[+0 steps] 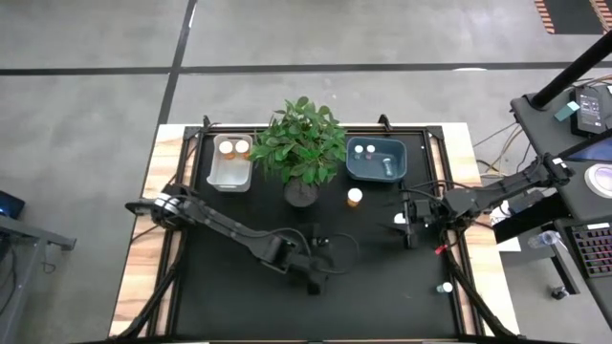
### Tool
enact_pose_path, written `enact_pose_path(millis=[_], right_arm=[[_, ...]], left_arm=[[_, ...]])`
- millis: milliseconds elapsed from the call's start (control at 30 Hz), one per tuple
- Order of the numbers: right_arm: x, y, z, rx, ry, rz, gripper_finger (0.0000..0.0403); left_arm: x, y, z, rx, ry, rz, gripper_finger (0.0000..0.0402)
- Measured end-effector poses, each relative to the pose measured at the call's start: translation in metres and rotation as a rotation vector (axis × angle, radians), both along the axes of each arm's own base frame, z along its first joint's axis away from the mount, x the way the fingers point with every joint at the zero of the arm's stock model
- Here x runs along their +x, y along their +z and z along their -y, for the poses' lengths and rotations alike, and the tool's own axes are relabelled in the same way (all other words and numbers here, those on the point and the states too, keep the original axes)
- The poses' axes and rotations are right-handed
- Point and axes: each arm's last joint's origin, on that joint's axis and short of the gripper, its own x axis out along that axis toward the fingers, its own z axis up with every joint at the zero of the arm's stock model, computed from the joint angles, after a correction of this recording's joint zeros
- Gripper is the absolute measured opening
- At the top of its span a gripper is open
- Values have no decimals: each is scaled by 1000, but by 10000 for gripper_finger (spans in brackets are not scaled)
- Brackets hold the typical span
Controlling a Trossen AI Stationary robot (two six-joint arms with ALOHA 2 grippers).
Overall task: Pick and place medicine bottles into bin by pill shape (circle, oval)
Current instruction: Put the big orange pill bottle into the white bin
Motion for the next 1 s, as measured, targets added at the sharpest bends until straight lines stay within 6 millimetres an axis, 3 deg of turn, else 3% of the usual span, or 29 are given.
enact_pose_path(millis=[633,1000], right_arm=[[0,2,0,-33,-1,2,210],[0,2,0,-33,-1,1,210]], left_arm=[[-6,-26,-11,-28,52,-144,208],[-5,-28,-11,-38,50,-116,314]])
